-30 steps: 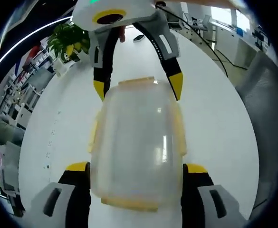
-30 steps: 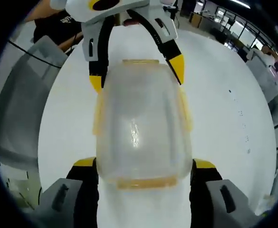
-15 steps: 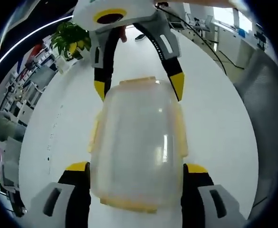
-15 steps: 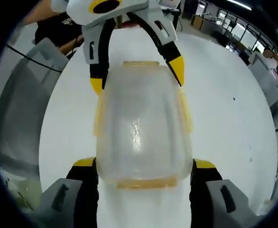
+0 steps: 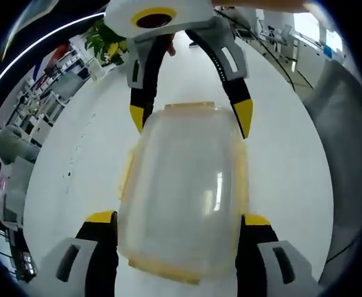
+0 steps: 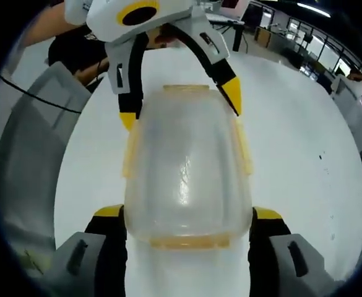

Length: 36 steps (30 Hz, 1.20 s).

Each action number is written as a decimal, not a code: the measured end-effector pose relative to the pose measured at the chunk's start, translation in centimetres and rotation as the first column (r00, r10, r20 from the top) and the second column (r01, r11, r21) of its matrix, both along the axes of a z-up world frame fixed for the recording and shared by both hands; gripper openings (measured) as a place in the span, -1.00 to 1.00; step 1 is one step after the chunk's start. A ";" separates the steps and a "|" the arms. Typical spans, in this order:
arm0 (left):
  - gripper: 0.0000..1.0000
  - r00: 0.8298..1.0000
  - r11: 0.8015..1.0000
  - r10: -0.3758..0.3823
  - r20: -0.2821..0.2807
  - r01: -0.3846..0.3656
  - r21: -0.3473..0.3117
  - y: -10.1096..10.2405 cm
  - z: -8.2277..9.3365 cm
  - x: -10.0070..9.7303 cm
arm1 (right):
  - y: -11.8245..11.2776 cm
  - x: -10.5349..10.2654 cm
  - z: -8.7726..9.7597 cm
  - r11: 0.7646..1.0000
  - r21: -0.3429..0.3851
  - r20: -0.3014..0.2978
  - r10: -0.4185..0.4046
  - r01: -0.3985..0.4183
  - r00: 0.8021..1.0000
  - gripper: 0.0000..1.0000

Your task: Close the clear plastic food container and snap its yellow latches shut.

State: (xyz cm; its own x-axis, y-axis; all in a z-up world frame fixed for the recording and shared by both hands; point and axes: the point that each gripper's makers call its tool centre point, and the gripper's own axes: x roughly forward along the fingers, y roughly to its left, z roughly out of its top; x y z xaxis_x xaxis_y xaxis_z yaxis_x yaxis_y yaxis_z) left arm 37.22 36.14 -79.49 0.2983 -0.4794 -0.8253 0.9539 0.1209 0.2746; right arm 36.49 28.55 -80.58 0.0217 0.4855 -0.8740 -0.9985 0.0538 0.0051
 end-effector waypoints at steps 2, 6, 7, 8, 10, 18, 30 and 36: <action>0.51 1.000 1.000 0.005 0.000 -0.005 0.003 0.4 0.0 -0.1 | 0.5 0.0 0.0 1.000 0.008 -0.005 0.008 -0.008 1.000 0.58; 0.52 1.000 1.000 0.006 0.004 -0.006 0.003 0.5 -0.1 -0.1 | 0.8 0.0 -0.3 1.000 0.006 -0.018 0.016 -0.016 1.000 0.61; 0.52 1.000 1.000 0.005 0.007 -0.005 0.009 0.4 -0.2 0.0 | 0.8 0.0 -0.4 1.000 0.005 -0.022 0.016 -0.016 1.000 0.62; 0.52 1.000 1.000 0.003 0.010 -0.004 0.014 0.4 -0.2 0.0 | 0.9 0.0 -0.4 1.000 0.005 -0.023 0.016 -0.016 1.000 0.63; 0.53 1.000 1.000 0.000 0.018 0.000 0.024 0.3 -0.3 0.2 | 0.9 0.1 -0.4 1.000 0.005 -0.022 0.018 -0.017 1.000 0.64; 0.53 0.998 0.998 0.046 0.030 -0.047 0.035 1.0 -0.4 2.5 | 1.6 2.6 0.3 0.999 0.034 0.094 0.038 -0.041 0.995 0.57; 0.52 0.995 0.988 0.048 0.087 -0.060 0.144 1.7 -0.8 6.4 | 2.4 6.2 0.6 0.999 0.033 0.216 -0.010 0.003 0.976 0.50; 0.53 0.991 0.984 0.046 0.129 -0.067 0.168 1.8 -1.0 7.6 | 2.5 7.3 0.5 0.999 0.045 0.243 -0.024 0.014 0.970 0.51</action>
